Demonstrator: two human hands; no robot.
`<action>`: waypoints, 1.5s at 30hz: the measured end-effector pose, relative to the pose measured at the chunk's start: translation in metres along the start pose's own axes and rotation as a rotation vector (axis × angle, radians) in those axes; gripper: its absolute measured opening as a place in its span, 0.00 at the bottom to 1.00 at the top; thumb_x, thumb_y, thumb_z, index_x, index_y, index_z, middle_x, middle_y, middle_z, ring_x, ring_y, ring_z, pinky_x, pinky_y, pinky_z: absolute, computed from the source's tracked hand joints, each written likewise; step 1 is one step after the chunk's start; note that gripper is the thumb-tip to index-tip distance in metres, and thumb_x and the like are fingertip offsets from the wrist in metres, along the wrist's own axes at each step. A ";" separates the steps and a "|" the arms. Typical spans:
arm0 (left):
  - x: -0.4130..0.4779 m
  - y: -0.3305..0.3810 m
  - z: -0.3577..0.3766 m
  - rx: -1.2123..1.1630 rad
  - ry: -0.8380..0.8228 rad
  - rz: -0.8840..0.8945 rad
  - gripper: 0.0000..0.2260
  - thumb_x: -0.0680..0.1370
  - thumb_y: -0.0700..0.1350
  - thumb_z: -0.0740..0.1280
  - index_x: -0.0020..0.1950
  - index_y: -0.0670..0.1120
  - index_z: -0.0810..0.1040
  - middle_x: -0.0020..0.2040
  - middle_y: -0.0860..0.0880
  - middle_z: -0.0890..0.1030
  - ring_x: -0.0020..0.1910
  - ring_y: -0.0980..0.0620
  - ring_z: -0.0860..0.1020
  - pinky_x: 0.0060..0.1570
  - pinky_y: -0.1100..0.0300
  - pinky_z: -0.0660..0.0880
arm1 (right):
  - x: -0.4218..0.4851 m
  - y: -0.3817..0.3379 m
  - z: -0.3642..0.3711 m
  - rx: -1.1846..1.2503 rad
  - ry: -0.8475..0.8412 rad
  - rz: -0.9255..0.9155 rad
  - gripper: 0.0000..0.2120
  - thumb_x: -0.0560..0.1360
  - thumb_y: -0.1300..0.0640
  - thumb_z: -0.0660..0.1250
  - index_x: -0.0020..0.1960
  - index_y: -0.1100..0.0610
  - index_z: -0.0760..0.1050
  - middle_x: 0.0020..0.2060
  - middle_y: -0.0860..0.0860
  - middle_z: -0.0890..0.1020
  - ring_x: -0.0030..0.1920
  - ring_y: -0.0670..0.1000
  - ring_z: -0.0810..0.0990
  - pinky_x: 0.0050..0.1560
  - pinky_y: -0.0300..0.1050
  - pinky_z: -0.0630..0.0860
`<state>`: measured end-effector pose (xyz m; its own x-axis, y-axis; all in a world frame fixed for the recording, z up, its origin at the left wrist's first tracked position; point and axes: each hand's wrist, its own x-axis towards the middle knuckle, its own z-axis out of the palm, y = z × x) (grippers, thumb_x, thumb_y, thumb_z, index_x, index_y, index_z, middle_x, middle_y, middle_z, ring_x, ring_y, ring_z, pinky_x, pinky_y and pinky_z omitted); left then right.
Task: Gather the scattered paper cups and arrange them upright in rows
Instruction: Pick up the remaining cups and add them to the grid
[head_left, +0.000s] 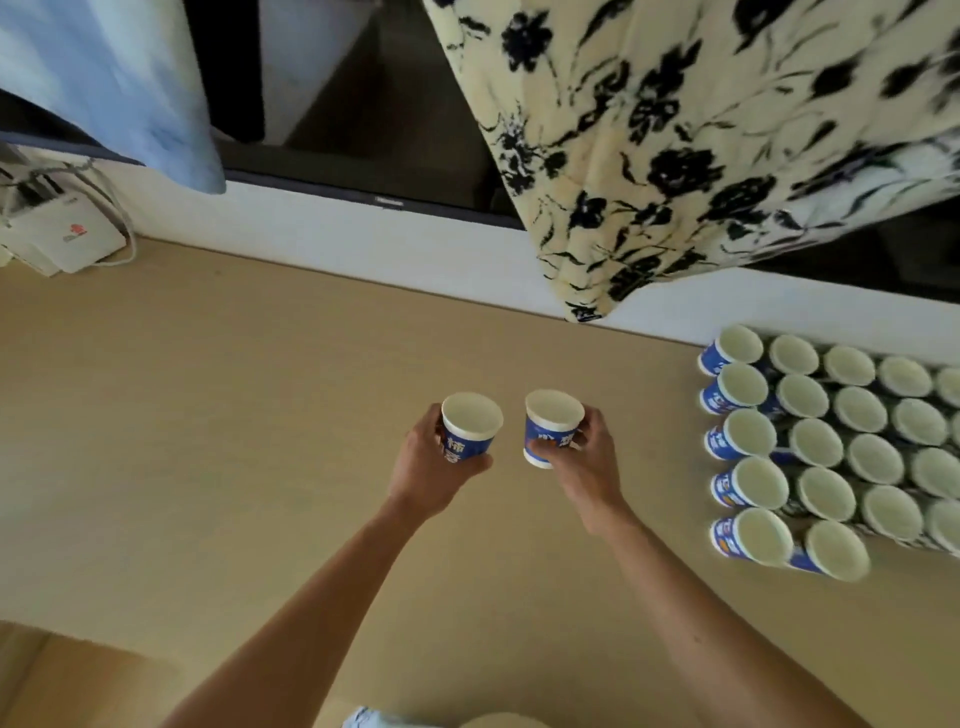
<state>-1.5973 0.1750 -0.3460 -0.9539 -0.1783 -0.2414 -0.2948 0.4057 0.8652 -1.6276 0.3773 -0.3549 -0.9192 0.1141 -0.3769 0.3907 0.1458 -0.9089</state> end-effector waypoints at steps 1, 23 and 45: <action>-0.008 0.010 0.018 0.008 -0.003 0.012 0.27 0.62 0.46 0.81 0.58 0.52 0.75 0.48 0.58 0.81 0.47 0.64 0.78 0.41 0.68 0.74 | -0.005 0.004 -0.020 0.022 -0.002 -0.014 0.31 0.58 0.55 0.79 0.60 0.47 0.74 0.54 0.45 0.83 0.54 0.47 0.83 0.48 0.39 0.77; -0.150 0.132 0.325 0.029 -0.364 0.200 0.27 0.63 0.46 0.80 0.58 0.57 0.75 0.50 0.59 0.82 0.49 0.57 0.81 0.46 0.67 0.76 | -0.079 0.116 -0.401 0.128 0.477 -0.257 0.31 0.64 0.58 0.80 0.63 0.46 0.72 0.57 0.44 0.81 0.56 0.51 0.82 0.54 0.45 0.80; -0.180 0.137 0.332 0.064 -0.405 0.208 0.26 0.64 0.43 0.80 0.59 0.55 0.76 0.50 0.58 0.83 0.49 0.55 0.81 0.48 0.66 0.77 | -0.029 0.184 -0.404 -0.169 0.517 -0.061 0.32 0.66 0.62 0.79 0.64 0.53 0.68 0.50 0.44 0.77 0.40 0.46 0.77 0.46 0.43 0.74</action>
<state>-1.4848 0.5606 -0.3299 -0.9347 0.2719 -0.2289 -0.0857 0.4527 0.8875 -1.5097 0.7984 -0.4393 -0.8132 0.5625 -0.1491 0.3794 0.3181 -0.8688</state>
